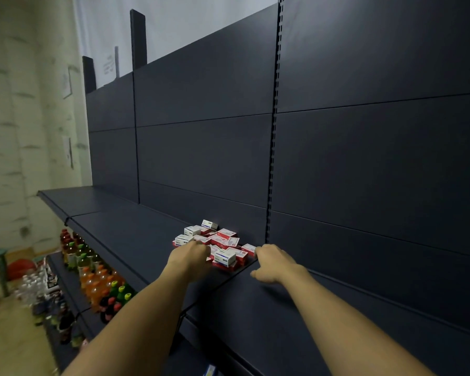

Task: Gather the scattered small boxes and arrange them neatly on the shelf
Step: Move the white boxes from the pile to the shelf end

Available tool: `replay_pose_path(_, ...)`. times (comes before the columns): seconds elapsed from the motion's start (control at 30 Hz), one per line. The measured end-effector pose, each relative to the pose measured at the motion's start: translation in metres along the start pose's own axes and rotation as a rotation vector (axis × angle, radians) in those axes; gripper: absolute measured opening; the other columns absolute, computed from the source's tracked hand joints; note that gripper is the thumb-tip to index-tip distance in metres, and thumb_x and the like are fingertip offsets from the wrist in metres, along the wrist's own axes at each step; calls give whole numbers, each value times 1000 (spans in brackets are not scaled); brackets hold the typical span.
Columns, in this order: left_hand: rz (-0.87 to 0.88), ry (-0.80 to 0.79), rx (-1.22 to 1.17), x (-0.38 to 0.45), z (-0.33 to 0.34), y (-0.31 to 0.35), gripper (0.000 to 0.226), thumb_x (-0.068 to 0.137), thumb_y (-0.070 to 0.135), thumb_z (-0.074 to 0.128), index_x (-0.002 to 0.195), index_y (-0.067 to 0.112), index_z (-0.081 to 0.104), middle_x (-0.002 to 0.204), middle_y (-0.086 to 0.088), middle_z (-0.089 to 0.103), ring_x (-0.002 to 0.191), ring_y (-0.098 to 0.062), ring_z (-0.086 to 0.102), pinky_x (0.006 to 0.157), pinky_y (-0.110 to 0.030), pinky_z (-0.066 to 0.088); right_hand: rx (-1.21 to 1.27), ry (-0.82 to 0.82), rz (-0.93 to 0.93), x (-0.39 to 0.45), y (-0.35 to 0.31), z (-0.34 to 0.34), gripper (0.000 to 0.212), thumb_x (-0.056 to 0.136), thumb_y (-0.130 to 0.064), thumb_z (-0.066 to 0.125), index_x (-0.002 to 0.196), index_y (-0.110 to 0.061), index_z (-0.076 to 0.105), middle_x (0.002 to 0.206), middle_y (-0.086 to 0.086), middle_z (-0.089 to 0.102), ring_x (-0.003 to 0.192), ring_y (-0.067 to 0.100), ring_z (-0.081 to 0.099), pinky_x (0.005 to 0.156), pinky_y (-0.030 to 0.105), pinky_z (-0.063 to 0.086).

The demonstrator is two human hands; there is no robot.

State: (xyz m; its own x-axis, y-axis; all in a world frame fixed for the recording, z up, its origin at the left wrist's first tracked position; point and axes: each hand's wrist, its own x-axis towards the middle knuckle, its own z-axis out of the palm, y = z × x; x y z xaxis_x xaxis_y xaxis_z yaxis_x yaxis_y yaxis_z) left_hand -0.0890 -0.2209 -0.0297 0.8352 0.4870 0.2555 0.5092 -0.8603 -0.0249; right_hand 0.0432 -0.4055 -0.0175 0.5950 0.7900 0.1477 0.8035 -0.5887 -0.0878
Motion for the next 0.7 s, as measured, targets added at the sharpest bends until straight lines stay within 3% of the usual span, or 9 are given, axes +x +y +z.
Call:
replay_pose_path(0.3, -31, 37, 32, 18, 8, -45, 36, 95, 49, 55, 119, 23, 63, 116, 1, 62, 97, -19, 60, 75, -33, 52, 57, 47, -31, 45, -36, 15, 57, 79, -51, 73, 122, -16, 58, 122, 5, 59, 109, 26, 59, 88, 38, 51)
replay_pose_path(0.4, -27, 23, 70, 24, 9, -60, 27, 96, 42, 54, 110, 21, 64, 112, -1, 62, 94, -19, 59, 73, -33, 51, 59, 53, 5, 58, -48, 23, 65, 77, -57, 74, 123, -15, 57, 125, 5, 58, 113, 26, 57, 91, 37, 50)
replay_pose_path(0.53, -33, -2, 57, 33, 18, -88, 39, 94, 56, 51, 102, 22, 68, 106, 2, 61, 91, -19, 61, 73, -34, 55, 75, 70, 53, 72, -63, 33, 66, 75, -59, 75, 120, -13, 59, 127, 5, 57, 117, 25, 54, 93, 35, 48)
replay_pose_path(0.7, -20, -20, 65, 47, 21, -117, 23, 90, 34, 53, 99, 20, 68, 104, 0, 61, 90, -20, 62, 74, -34, 56, 102, 75, 137, 85, -70, 39, 67, 75, -56, 77, 122, -10, 60, 128, 8, 55, 118, 25, 52, 95, 34, 47)
